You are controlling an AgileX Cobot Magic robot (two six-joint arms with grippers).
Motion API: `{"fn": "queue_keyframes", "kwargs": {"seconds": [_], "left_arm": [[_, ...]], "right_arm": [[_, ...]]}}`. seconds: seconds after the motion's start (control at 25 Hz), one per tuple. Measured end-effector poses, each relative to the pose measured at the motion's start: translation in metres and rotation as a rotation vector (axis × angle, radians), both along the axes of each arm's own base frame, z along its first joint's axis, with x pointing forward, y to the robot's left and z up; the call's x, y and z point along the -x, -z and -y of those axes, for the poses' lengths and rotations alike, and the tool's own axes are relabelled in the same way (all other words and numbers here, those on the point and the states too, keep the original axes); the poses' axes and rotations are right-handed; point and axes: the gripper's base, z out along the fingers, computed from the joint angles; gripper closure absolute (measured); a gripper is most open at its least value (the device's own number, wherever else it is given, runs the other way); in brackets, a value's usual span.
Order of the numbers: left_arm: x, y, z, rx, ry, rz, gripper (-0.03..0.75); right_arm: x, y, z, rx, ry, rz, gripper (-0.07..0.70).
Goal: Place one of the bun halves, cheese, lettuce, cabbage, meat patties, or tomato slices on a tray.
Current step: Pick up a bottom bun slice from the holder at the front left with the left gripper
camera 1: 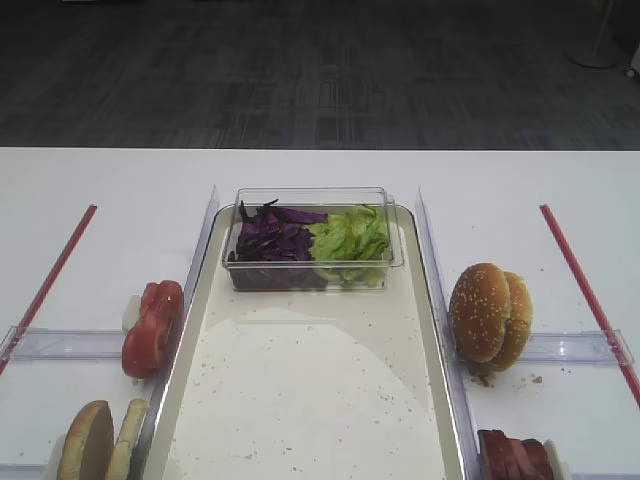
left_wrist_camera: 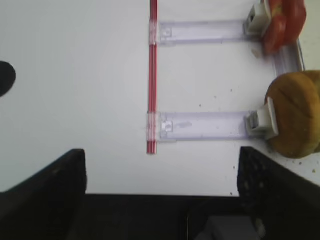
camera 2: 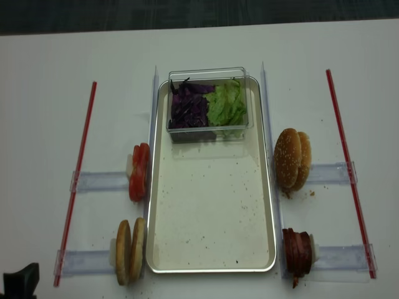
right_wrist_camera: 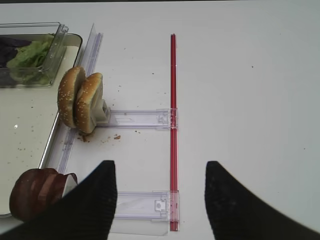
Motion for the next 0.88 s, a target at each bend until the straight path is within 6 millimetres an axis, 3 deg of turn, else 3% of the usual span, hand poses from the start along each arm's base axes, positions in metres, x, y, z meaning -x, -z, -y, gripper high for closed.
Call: {"fn": "queue_keyframes", "kwargs": {"seconds": [0.08,0.4,0.6,0.88], "left_arm": [[-0.021,0.005,-0.001,0.005,-0.001,-0.176,0.151],[-0.062,0.025,-0.002,0.013,-0.001,-0.481,0.151],[-0.076,0.036,-0.002,0.016,0.000,-0.574,0.151],[-0.083,0.038,-0.001,0.036,-0.001,-0.559,0.151]], "right_arm": [[0.000,0.000,0.000,0.000,0.000,0.000,0.204],[0.000,0.000,0.000,0.000,0.000,0.000,0.204],[0.000,0.000,0.000,0.000,0.000,0.000,0.204],[0.000,0.000,0.000,0.000,0.000,0.000,0.204]]}}
